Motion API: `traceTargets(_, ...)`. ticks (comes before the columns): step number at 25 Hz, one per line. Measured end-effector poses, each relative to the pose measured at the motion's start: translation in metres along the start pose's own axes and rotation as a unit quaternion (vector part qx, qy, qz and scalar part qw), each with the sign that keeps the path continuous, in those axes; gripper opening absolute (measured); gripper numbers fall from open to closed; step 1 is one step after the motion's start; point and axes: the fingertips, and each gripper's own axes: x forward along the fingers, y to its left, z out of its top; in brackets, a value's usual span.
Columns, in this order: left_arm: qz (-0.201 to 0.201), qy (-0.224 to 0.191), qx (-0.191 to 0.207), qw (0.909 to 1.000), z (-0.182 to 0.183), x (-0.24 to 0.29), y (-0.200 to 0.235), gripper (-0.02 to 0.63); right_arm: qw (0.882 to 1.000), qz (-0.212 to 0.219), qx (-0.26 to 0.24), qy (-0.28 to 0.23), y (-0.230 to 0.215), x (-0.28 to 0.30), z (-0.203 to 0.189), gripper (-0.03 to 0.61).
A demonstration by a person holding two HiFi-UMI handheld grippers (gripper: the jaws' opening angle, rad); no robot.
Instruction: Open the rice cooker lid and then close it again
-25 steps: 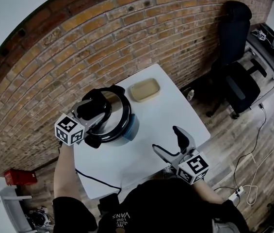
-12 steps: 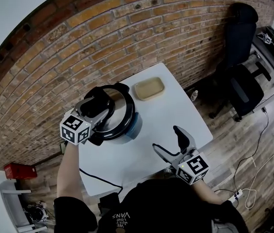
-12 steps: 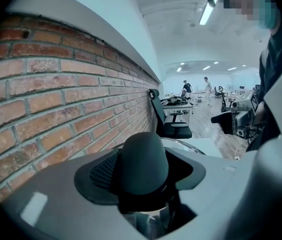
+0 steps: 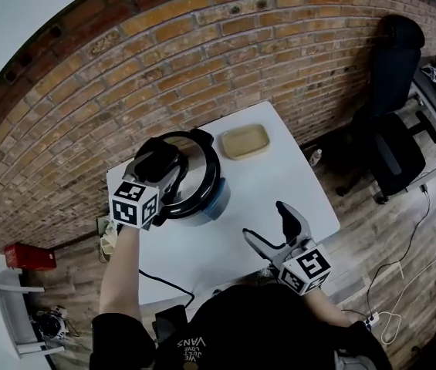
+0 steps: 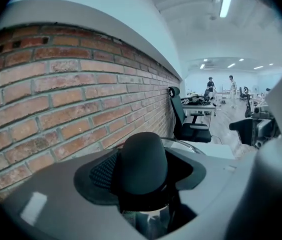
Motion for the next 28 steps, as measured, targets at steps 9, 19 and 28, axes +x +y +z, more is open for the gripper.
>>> traceTargets(9, -0.004, -0.002, 0.000, 1.0000, -0.001, -0.001, -0.002, 0.281, 0.998, 0.059, -0.009, 0.018, -0.004, 0.014, 0.006, 0.428)
traceTargets(19, 0.108, -0.090, -0.019, 0.9899, -0.013, -0.049, 0.005, 0.285, 0.986, 0.156, -0.020, 0.053, -0.001, 0.036, 0.010, 0.428)
traceTargets(28, 0.192, -0.172, -0.064, 0.9641, -0.002, -0.135, -0.035, 0.284, 0.979, 0.198, -0.043, 0.039, 0.022, 0.021, 0.022, 0.428)
